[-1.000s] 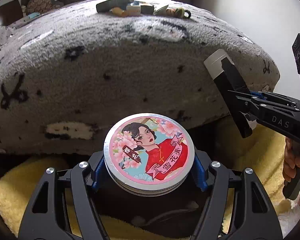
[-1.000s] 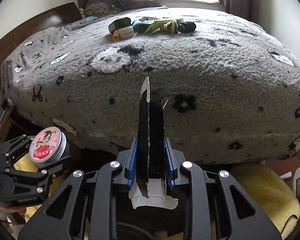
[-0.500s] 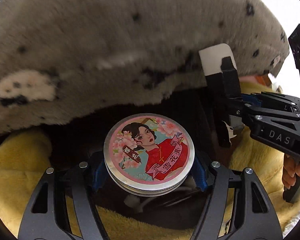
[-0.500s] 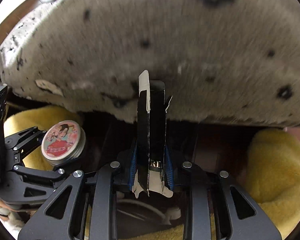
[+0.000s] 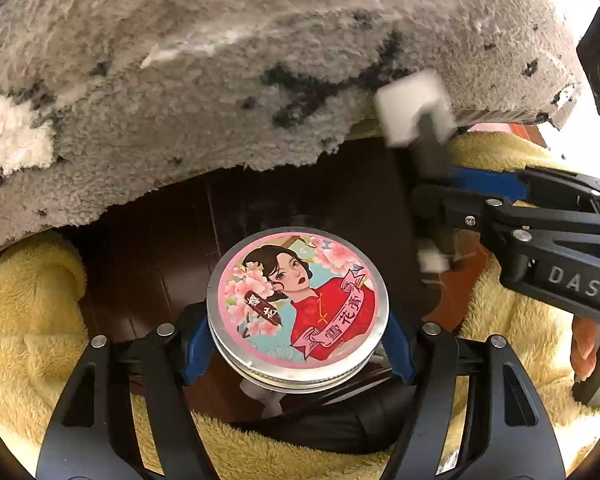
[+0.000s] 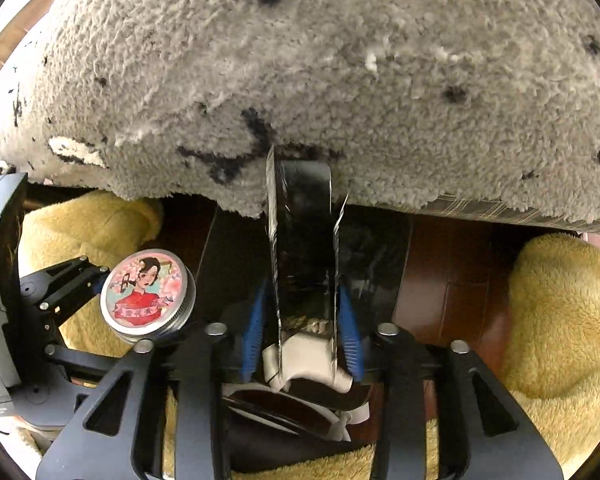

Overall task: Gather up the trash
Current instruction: 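Carry the tin and card holder down past the bed edge to the bin, then open both tools over the bin, dropping the tin and card holder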

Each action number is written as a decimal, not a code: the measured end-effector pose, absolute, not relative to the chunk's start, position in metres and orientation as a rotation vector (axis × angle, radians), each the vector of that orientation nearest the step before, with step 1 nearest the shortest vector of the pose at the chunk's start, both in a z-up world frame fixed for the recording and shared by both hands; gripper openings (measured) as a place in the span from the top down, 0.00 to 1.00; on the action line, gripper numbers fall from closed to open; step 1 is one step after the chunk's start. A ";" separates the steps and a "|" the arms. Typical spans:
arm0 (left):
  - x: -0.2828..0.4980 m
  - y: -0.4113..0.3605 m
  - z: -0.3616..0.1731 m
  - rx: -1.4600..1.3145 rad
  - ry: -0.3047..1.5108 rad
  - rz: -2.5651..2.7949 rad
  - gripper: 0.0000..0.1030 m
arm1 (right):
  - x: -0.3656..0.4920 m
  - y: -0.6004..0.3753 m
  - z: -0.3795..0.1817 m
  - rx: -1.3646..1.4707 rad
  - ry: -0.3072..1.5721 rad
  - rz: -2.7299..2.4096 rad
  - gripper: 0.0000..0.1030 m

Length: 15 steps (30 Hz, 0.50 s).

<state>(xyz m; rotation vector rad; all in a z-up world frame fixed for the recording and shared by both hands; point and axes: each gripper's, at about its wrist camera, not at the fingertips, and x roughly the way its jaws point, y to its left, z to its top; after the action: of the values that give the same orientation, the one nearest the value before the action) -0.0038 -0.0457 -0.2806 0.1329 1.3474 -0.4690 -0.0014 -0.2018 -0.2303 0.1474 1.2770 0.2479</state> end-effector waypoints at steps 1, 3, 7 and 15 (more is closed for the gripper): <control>-0.003 -0.046 -0.280 0.137 1.343 -0.469 0.33 | -0.001 -0.203 -0.229 0.151 1.271 0.245 0.50; -0.004 -0.046 -0.278 0.145 1.331 -0.465 0.29 | 0.000 -0.205 -0.225 0.155 1.259 0.234 0.50; -0.004 -0.051 -0.266 0.153 1.313 -0.460 0.24 | 0.000 -0.210 -0.215 0.164 1.232 0.214 0.47; 0.002 -0.048 -0.224 0.159 1.222 -0.458 0.14 | 0.000 -0.225 -0.186 0.154 1.146 0.157 0.25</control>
<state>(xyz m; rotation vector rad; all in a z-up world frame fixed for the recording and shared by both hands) 0.0023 -0.0483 -0.2237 0.1588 1.2222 -0.4575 0.0004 -0.2253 -0.1864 0.1545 1.1462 0.1566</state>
